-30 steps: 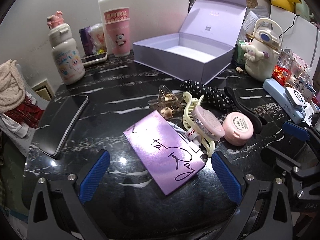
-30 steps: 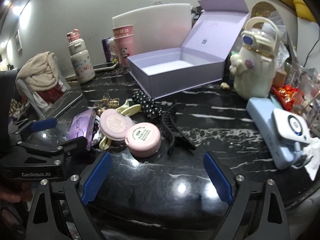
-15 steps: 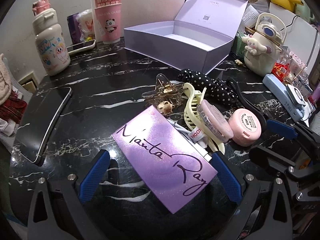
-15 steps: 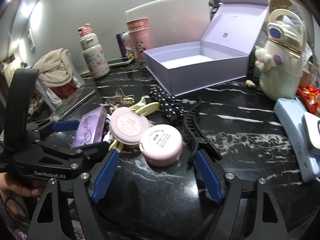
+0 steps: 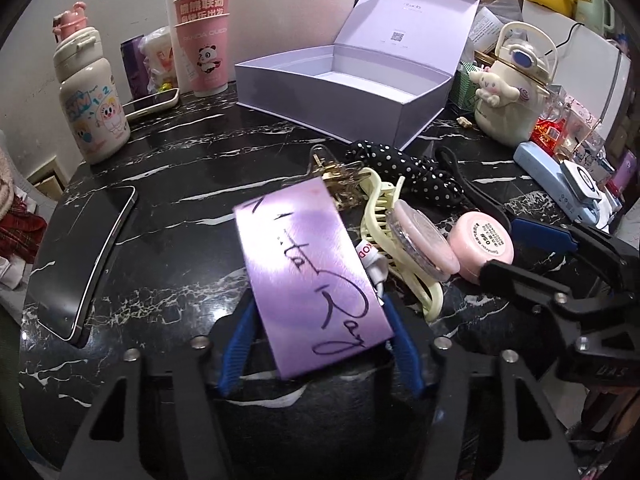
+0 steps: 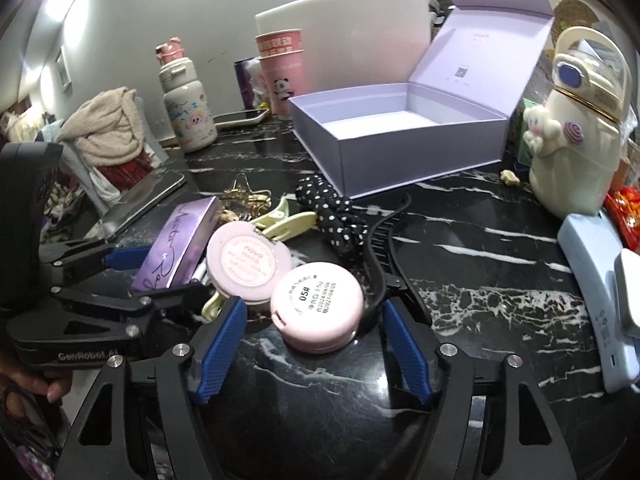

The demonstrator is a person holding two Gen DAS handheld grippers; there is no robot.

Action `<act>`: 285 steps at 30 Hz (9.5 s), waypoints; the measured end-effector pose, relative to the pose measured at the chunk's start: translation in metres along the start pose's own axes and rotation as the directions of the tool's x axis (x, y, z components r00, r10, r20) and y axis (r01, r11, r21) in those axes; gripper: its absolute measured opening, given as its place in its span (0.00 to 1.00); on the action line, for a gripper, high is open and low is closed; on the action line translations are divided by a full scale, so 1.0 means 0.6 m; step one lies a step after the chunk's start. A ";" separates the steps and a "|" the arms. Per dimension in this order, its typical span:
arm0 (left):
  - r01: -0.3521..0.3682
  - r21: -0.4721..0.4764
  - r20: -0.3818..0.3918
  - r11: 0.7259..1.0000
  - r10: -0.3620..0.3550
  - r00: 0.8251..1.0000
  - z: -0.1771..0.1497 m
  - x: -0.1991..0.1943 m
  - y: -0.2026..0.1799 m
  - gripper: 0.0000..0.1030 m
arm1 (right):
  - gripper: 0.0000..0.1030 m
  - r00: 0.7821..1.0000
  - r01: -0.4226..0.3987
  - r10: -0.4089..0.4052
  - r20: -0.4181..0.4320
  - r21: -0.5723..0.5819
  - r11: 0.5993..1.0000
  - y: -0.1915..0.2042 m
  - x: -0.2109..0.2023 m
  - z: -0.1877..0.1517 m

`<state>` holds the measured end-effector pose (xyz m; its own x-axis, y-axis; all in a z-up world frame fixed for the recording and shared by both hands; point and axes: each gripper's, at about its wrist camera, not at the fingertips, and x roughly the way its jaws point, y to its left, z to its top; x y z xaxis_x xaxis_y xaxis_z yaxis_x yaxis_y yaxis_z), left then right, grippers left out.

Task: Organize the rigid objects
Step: 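Grasp the purple Manta Ray card with the left gripper while the right grasps a pink compact, then carry the purple card and pink compact over the lavender box with both grippers, then lower the card and compact into the box and open both grippers, then withdraw both grippers from the box back toward the table items, then grasp the white cable with the left gripper while the right grasps a pink compact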

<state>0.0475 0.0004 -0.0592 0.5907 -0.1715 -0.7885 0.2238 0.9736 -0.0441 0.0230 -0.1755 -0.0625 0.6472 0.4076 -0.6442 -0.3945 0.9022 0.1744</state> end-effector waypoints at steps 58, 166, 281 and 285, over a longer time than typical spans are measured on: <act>0.079 0.003 0.037 0.997 -0.079 0.996 0.055 -0.015 0.060 0.51 | 0.48 0.995 0.043 -0.045 -0.084 -0.033 0.999 -0.011 0.033 0.033; 0.033 0.244 -0.052 0.969 -0.021 0.998 0.481 0.271 -0.016 0.56 | 0.61 0.982 0.170 -0.172 -0.080 -0.027 0.985 -0.185 0.235 0.357; 0.048 -0.004 -0.049 0.999 -0.048 0.998 0.070 -0.007 0.050 0.96 | 0.75 0.989 -0.143 0.136 -0.063 -0.135 0.980 0.011 0.022 0.048; 0.055 0.000 -0.087 0.999 -0.054 0.995 0.067 0.014 0.055 0.96 | 0.72 0.990 -0.117 0.100 -0.102 -0.176 0.977 0.016 0.038 0.041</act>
<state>0.0911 0.0249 -0.0424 0.5077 -0.2104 -0.8354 0.2555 0.9629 -0.0872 0.0501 -0.1540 -0.0570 0.5347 0.4796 -0.6958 -0.5764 0.8091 0.1149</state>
